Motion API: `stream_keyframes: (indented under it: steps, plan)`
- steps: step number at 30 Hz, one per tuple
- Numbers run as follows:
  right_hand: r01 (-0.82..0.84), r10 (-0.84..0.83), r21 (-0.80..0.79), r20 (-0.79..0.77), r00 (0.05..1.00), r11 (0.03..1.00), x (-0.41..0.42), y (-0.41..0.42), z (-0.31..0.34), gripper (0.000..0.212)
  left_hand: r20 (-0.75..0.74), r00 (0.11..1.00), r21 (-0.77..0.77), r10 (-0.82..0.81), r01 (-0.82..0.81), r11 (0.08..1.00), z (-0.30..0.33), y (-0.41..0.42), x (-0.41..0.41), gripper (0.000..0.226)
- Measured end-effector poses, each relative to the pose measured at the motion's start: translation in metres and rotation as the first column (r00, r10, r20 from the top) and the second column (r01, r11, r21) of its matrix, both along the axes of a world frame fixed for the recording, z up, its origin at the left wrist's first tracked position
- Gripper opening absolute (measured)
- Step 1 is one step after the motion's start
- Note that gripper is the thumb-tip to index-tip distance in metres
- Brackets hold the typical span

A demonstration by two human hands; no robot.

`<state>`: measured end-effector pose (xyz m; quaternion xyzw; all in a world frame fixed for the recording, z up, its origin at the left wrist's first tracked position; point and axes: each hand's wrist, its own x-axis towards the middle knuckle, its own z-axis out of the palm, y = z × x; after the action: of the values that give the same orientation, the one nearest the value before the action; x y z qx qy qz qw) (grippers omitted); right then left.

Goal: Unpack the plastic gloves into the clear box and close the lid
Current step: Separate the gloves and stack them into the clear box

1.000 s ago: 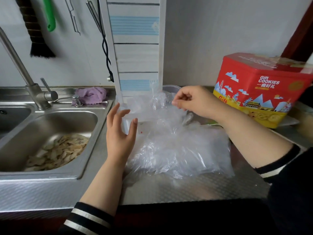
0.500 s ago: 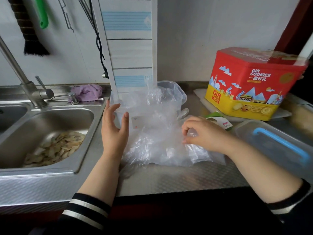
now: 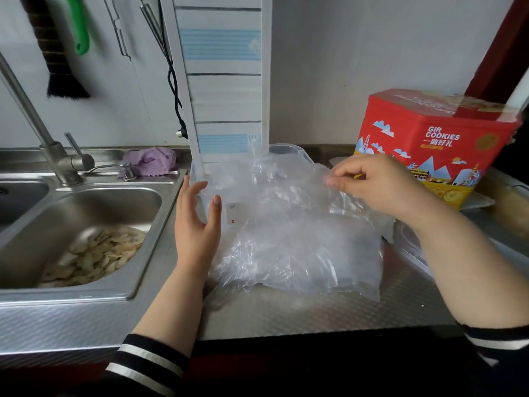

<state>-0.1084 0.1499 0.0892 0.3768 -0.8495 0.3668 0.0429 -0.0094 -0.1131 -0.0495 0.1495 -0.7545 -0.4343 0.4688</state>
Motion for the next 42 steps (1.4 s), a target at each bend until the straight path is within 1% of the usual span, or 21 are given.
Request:
stream_keyframes:
  steps: [2,4,6,8,10,11,13,14,15,16,18,20,23,26,29,31,34,37,39,42]
  plan:
    - [0.006,-0.007,-0.074,-0.010,1.000,0.997,0.000,-0.003,0.011,0.005,0.000,1.000,0.004,-0.005,0.005,1.000,0.000,0.000,0.000,0.032]
    - [0.023,-0.033,-0.136,-0.074,0.997,0.990,-0.003,-0.009,0.019,0.006,-0.004,1.000,-0.002,-0.009,0.009,1.000,0.000,-0.001,-0.001,0.032]
    - [0.022,-0.060,-0.204,-0.180,0.982,0.979,-0.005,-0.021,0.028,0.015,-0.012,1.000,0.001,-0.012,0.012,1.000,0.001,-0.002,-0.002,0.033]
    - [-0.008,-0.078,-0.297,-0.277,0.958,0.955,-0.004,-0.036,0.036,0.017,-0.019,1.000,0.005,-0.015,0.015,1.000,0.001,-0.002,-0.002,0.034]
    - [-0.059,-0.104,-0.369,-0.408,0.907,0.928,-0.004,-0.053,0.042,0.019,-0.024,1.000,0.001,-0.017,0.017,1.000,0.000,-0.001,-0.002,0.036]
    - [-0.077,-0.129,-0.385,-0.481,0.867,0.920,-0.006,-0.063,0.045,0.021,-0.027,1.000,0.000,-0.015,0.015,1.000,0.000,-0.001,-0.002,0.037]
    - [-0.095,-0.157,-0.366,-0.599,0.785,0.926,-0.013,-0.080,0.047,0.023,-0.032,0.999,0.006,-0.010,0.011,1.000,-0.001,0.001,-0.002,0.036]
    - [-0.116,-0.133,-0.333,-0.639,0.758,0.936,-0.019,-0.093,0.048,0.023,-0.042,0.999,0.008,0.001,-0.001,1.000,0.000,-0.003,-0.002,0.036]
    - [-0.119,-0.093,-0.275,-0.649,0.755,0.954,-0.026,-0.101,0.045,0.022,-0.046,0.999,0.010,0.002,-0.001,1.000,-0.001,-0.002,-0.002,0.035]
    - [-0.107,-0.040,-0.194,-0.627,0.778,0.975,-0.032,-0.110,0.041,0.020,-0.051,0.999,0.011,0.000,0.000,1.000,-0.001,-0.001,-0.003,0.034]
    - [-0.084,0.085,0.024,-0.511,0.855,0.996,-0.046,-0.129,0.028,0.017,-0.059,0.998,0.013,0.005,-0.004,1.000,-0.002,-0.003,-0.003,0.034]
    - [-0.100,0.179,0.237,-0.340,0.923,0.966,-0.058,-0.143,0.013,0.016,-0.059,0.998,0.017,0.010,-0.009,1.000,-0.001,-0.003,-0.003,0.034]
    - [-0.142,0.228,0.411,-0.169,0.959,0.901,-0.071,-0.156,-0.007,0.014,-0.059,0.998,0.017,0.014,-0.013,1.000,-0.001,-0.005,-0.005,0.034]
    - [-0.182,0.248,0.528,-0.057,0.967,0.830,-0.075,-0.161,-0.023,0.019,-0.048,0.998,-0.018,0.027,-0.028,0.999,0.001,-0.003,-0.004,0.037]
    - [-0.256,0.262,0.574,0.074,0.962,0.778,-0.080,-0.164,-0.034,0.030,-0.031,0.999,-0.037,0.032,-0.033,0.999,0.003,-0.003,-0.004,0.037]
    - [-0.268,0.245,0.593,0.121,0.962,0.759,-0.083,-0.163,-0.037,0.036,-0.025,0.999,-0.044,0.031,-0.032,0.998,0.003,-0.004,-0.004,0.037]
    - [-0.235,0.204,0.544,0.118,0.972,0.806,-0.085,-0.157,-0.031,0.037,-0.019,0.999,-0.050,0.038,-0.039,0.998,0.002,-0.004,-0.005,0.038]
    - [-0.171,0.165,0.516,0.058,0.985,0.839,-0.083,-0.145,-0.018,0.036,-0.014,0.999,-0.042,0.042,-0.043,0.998,0.001,-0.003,-0.005,0.039]
    - [-0.138,0.139,0.454,0.031,0.990,0.880,-0.078,-0.135,-0.008,0.029,-0.018,0.999,-0.036,0.043,-0.044,0.998,0.001,-0.004,-0.005,0.038]
    - [-0.100,0.104,0.275,-0.002,0.995,0.956,-0.061,-0.111,0.003,0.011,-0.022,0.999,-0.025,0.034,-0.034,0.999,0.000,-0.004,-0.004,0.037]
